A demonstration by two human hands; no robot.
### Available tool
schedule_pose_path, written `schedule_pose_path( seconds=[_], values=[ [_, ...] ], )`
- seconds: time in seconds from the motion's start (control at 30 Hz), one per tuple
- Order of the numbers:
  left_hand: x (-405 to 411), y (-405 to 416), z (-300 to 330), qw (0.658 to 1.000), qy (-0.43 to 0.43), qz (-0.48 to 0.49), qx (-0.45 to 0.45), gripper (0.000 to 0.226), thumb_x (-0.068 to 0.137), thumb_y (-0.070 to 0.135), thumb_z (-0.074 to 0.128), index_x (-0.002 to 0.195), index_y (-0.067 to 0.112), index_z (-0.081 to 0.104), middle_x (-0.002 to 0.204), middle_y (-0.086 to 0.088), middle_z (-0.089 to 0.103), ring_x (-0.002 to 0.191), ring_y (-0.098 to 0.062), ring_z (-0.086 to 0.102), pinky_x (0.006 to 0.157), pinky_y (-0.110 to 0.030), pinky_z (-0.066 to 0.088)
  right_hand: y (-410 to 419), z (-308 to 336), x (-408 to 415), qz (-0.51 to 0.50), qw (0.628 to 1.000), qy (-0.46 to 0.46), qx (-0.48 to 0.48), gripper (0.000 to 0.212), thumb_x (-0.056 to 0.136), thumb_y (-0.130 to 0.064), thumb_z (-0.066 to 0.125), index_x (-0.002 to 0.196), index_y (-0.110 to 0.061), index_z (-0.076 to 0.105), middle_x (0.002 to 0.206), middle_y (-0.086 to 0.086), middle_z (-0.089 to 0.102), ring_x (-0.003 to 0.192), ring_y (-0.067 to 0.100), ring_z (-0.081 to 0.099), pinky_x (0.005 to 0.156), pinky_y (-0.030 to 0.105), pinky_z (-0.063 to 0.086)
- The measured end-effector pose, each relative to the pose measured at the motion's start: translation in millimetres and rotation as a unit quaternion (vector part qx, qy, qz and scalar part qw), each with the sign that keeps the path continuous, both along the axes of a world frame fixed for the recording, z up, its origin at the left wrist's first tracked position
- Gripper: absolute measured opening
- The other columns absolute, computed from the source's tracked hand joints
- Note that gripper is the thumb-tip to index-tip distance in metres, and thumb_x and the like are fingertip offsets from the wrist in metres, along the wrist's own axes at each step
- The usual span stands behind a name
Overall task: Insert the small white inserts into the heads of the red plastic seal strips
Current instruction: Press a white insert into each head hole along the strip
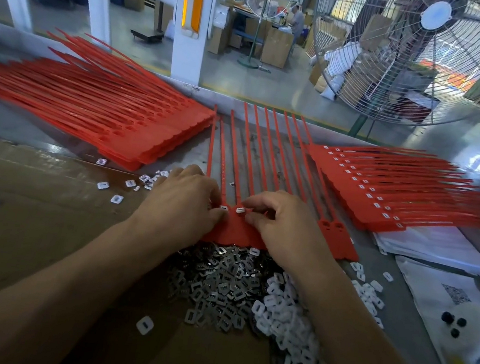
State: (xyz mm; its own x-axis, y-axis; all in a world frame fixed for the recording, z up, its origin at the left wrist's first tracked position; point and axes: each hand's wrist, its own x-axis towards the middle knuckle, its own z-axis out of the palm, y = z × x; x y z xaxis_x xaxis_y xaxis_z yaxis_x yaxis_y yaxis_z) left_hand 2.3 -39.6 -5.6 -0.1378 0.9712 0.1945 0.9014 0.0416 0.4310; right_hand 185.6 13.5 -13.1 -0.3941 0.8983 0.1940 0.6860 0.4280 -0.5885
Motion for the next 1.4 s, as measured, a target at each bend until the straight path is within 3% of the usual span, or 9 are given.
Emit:
schedule_pose_path(
  seconds=[0.17,0.3,0.43,0.77,1.07,1.4],
  values=[
    [-0.5,0.0,-0.2,1.0,-0.002,-0.002,-0.002,0.028,0.087,0.053,0.069,0.107,0.034,0.07,0.116,0.005,0.055,0.117,-0.019,0.049,0.103,-0.042,0.041,-4.7,3.9,3.4,0.024,0.999,-0.035,0.021,0.025,0.099,-0.02,0.068,0.12,-0.03,0.076,0.105,-0.016,0.06,0.1,0.002,0.058,0.082,0.007,0.039],
    [-1.0,0.2,-1.0,1.0,-0.007,-0.002,0.0,0.028,0.087,0.053,0.069,0.106,0.033,0.07,0.116,0.005,0.054,0.117,-0.019,0.049,0.102,-0.041,0.041,-9.0,6.3,2.4,0.048,0.994,-0.085,0.052,0.027,0.103,-0.022,0.06,0.126,-0.027,0.074,0.114,-0.008,0.061,0.107,0.009,0.058,0.095,0.03,0.051],
    [-1.7,0.5,-1.5,1.0,-0.004,-0.006,0.001,0.028,0.086,0.053,0.069,0.105,0.033,0.071,0.114,0.005,0.054,0.116,-0.018,0.049,0.101,-0.039,0.042,-11.1,8.0,-0.3,0.059,0.985,-0.139,0.088,0.03,0.105,-0.023,0.054,0.128,-0.028,0.072,0.117,-0.004,0.06,0.111,0.015,0.057,0.095,0.039,0.051],
    [-1.2,0.6,-0.9,1.0,0.002,-0.007,0.006,0.027,0.087,0.052,0.069,0.104,0.032,0.072,0.115,0.004,0.055,0.115,-0.019,0.05,0.1,-0.038,0.041,-13.5,12.3,-3.0,0.066,0.975,-0.189,0.101,0.034,0.105,-0.023,0.051,0.132,-0.032,0.069,0.118,-0.003,0.058,0.109,0.018,0.058,0.091,0.038,0.053],
    [0.8,1.0,-1.7,1.0,0.007,-0.004,0.003,0.028,0.087,0.052,0.069,0.106,0.031,0.071,0.117,0.003,0.056,0.116,-0.02,0.05,0.101,-0.04,0.041,-17.4,19.7,-8.5,0.069,0.958,-0.247,0.126,0.032,0.101,-0.021,0.05,0.125,-0.03,0.069,0.109,-0.002,0.053,0.102,0.022,0.057,0.076,0.035,0.046],
    [0.6,0.6,-1.9,1.0,-0.003,-0.001,0.008,0.027,0.086,0.051,0.07,0.104,0.031,0.072,0.115,0.004,0.056,0.115,-0.02,0.051,0.101,-0.04,0.041,-16.8,13.3,-5.7,0.059,0.97,-0.196,0.128,0.031,0.101,-0.02,0.052,0.128,-0.027,0.067,0.108,-0.006,0.058,0.099,0.017,0.058,0.079,0.031,0.043]
  ],
)
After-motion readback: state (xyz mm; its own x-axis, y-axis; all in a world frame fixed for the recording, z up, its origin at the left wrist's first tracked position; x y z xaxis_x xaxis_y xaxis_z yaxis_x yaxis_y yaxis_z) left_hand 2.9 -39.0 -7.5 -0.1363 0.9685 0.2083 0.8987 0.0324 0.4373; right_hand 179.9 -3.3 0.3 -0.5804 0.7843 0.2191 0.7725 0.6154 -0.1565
